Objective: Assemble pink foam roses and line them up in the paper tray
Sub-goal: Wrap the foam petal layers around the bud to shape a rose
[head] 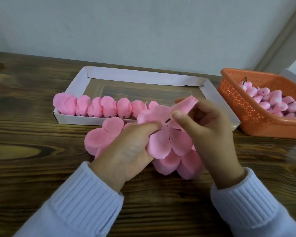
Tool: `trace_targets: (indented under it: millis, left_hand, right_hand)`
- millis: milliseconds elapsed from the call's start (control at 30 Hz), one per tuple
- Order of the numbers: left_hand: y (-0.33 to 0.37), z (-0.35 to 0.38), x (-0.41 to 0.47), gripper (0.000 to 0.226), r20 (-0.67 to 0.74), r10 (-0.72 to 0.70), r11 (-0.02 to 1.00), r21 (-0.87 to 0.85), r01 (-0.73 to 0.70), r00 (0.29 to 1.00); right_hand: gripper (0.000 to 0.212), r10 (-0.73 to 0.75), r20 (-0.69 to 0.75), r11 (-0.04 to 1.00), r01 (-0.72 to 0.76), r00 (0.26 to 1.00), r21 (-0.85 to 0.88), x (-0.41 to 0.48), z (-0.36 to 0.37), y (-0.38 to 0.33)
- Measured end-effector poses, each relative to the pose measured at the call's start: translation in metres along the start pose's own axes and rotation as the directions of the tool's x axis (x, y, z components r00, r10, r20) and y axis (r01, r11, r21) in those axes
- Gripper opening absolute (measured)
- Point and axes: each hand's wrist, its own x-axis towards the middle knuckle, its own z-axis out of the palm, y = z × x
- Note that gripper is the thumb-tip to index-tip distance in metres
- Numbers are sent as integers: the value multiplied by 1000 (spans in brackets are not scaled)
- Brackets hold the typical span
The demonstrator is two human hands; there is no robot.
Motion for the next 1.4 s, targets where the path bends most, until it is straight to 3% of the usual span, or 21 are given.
trace_targets:
  millis: [200,467,800,933,1067,1167,1267,1400]
  left_hand:
    - [0,-2,3,27,-12,24,1000,2,-24,1000]
    - [-1,-1,2,28,-39,51,998,-42,-53,998]
    - [2,0,-1,29,58,61,993,-108,-54,996]
    - [3,0,-1,32,44,81,996,-52,-78,996]
    - [3,-1,-4,61,90,104,994,30,-107,990]
    - [2,0,-6,70,160,124,979,139,-147,979]
    - [2,1,-7,61,210,123,951,254,-176,970]
    - [1,1,-8,49,281,137,954,221,-202,950]
  right_hand:
    - [16,-25,38,987,31,999,-157,1,1,4]
    - [16,-84,49,975,92,995,-202,0,1,2]
    - [21,-138,89,960,156,986,-233,0,2,5]
    - [29,-136,93,960,154,986,-234,1,1,8]
    - [22,-119,101,945,144,988,-294,2,1,11]
    - [23,-123,134,938,159,983,-308,2,1,11]
    - [26,-132,155,939,174,979,-296,1,1,10]
    - [25,-128,166,940,173,978,-294,2,-1,11]
